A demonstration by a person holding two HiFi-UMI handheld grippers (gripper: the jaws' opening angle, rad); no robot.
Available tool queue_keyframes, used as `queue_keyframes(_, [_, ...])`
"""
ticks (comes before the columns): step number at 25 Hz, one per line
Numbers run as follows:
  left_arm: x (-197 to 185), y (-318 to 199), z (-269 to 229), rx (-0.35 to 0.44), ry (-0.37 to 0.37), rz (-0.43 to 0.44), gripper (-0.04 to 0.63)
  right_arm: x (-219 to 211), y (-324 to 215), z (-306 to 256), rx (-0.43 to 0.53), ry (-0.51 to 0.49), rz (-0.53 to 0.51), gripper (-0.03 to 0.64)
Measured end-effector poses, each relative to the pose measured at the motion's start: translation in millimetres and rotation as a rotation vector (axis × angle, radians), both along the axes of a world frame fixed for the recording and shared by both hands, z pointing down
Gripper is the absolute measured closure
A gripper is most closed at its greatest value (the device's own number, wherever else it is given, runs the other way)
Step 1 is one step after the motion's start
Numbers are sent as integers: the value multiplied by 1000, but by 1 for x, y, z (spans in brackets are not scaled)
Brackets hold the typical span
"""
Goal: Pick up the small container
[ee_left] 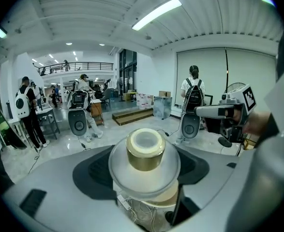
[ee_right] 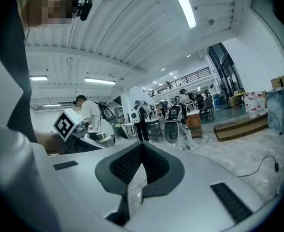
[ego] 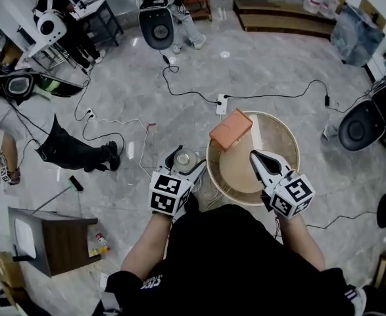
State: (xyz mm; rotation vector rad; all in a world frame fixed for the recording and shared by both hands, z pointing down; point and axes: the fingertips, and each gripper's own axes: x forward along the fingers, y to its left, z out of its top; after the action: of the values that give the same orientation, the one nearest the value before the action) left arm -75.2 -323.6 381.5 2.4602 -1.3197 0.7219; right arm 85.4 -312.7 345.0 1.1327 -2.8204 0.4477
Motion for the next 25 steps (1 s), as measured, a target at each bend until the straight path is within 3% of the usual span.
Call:
queue_keyframes(4, [-6,-6,-8,22,-6,-42,252,11,-12,-17,37,-49,23,604])
queue_keyframes(11, [-2,1,-13,46,10,-97,252,21,-5,-30,107,11,0,604])
queue_keyframes(25, [11,10,-18,28,11,-67,252,45,18,-9,38,-41,41,604])
